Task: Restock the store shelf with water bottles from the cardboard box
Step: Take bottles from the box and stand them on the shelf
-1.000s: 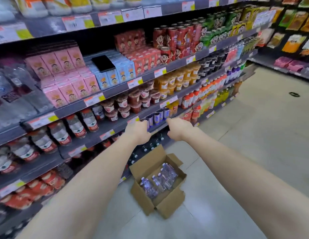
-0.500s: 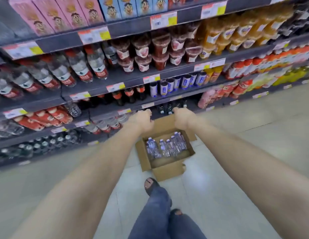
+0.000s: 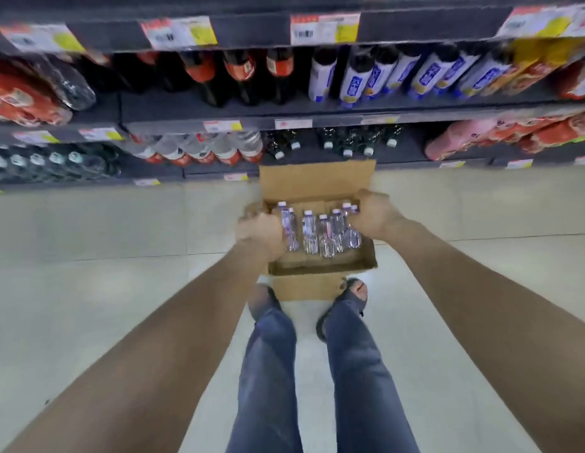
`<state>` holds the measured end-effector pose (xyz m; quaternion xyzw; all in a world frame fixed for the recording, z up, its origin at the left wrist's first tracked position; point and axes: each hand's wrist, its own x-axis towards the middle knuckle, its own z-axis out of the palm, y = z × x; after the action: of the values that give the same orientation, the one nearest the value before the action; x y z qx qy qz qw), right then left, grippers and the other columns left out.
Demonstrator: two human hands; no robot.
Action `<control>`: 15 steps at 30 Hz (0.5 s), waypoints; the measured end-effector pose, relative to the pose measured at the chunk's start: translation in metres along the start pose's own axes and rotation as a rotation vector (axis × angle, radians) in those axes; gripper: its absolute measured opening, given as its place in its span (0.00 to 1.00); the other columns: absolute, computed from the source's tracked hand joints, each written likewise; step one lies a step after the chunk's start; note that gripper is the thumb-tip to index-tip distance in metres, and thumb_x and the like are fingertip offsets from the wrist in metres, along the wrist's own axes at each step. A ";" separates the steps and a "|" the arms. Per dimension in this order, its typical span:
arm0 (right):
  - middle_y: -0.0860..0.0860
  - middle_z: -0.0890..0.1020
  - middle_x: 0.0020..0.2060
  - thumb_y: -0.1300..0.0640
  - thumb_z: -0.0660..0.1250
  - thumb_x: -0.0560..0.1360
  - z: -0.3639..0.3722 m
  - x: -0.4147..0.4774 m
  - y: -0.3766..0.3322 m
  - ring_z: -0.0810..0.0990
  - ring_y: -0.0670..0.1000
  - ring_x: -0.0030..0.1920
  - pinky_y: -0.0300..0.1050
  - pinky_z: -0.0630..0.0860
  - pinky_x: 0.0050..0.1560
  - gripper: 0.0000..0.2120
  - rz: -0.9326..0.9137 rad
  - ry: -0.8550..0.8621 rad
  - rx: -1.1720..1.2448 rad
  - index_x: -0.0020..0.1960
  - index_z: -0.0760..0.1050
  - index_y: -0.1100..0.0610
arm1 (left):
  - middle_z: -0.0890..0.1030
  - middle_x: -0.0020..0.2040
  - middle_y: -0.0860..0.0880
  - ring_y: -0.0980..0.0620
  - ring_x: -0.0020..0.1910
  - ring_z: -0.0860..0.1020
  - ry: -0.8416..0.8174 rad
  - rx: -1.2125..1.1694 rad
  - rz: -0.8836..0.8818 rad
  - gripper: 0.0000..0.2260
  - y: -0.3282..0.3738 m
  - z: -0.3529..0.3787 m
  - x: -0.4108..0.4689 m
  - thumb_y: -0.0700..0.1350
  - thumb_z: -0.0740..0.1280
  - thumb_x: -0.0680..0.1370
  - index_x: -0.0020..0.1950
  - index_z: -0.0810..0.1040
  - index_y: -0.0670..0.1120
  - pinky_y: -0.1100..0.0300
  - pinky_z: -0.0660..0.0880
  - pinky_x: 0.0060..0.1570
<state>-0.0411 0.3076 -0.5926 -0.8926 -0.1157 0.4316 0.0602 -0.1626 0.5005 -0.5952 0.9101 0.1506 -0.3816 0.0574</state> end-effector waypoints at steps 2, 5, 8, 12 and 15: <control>0.60 0.83 0.57 0.54 0.65 0.79 0.025 0.042 0.018 0.82 0.61 0.55 0.49 0.79 0.54 0.18 -0.005 -0.023 -0.005 0.65 0.76 0.62 | 0.78 0.65 0.41 0.40 0.65 0.75 -0.053 -0.026 -0.037 0.19 0.007 0.033 0.030 0.55 0.60 0.83 0.70 0.72 0.46 0.50 0.72 0.59; 0.62 0.79 0.65 0.53 0.61 0.82 0.072 0.096 0.048 0.78 0.63 0.64 0.51 0.74 0.62 0.20 0.002 -0.116 -0.076 0.71 0.71 0.62 | 0.78 0.63 0.41 0.40 0.64 0.75 -0.102 -0.089 -0.104 0.21 0.016 0.087 0.072 0.55 0.60 0.84 0.71 0.71 0.44 0.49 0.73 0.59; 0.63 0.73 0.71 0.51 0.62 0.83 0.114 0.143 0.078 0.75 0.63 0.69 0.47 0.72 0.62 0.28 0.014 -0.166 -0.098 0.80 0.60 0.59 | 0.78 0.63 0.43 0.41 0.64 0.76 -0.115 -0.172 -0.195 0.21 0.020 0.137 0.111 0.57 0.58 0.84 0.72 0.69 0.45 0.50 0.74 0.57; 0.63 0.76 0.68 0.53 0.66 0.81 0.162 0.199 0.114 0.76 0.64 0.66 0.50 0.72 0.62 0.25 0.082 -0.145 -0.027 0.75 0.68 0.62 | 0.79 0.58 0.44 0.42 0.61 0.78 -0.121 -0.246 -0.228 0.19 0.018 0.188 0.159 0.56 0.60 0.84 0.70 0.70 0.46 0.50 0.75 0.54; 0.60 0.80 0.55 0.55 0.66 0.81 0.186 0.238 0.131 0.78 0.58 0.48 0.44 0.73 0.42 0.18 0.072 -0.139 -0.063 0.67 0.72 0.63 | 0.80 0.55 0.43 0.40 0.57 0.78 -0.075 -0.316 -0.216 0.15 0.014 0.219 0.195 0.52 0.60 0.84 0.66 0.69 0.46 0.49 0.75 0.49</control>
<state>-0.0240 0.2435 -0.9153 -0.8655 -0.1009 0.4906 0.0081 -0.1769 0.4843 -0.8878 0.8534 0.3035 -0.3907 0.1639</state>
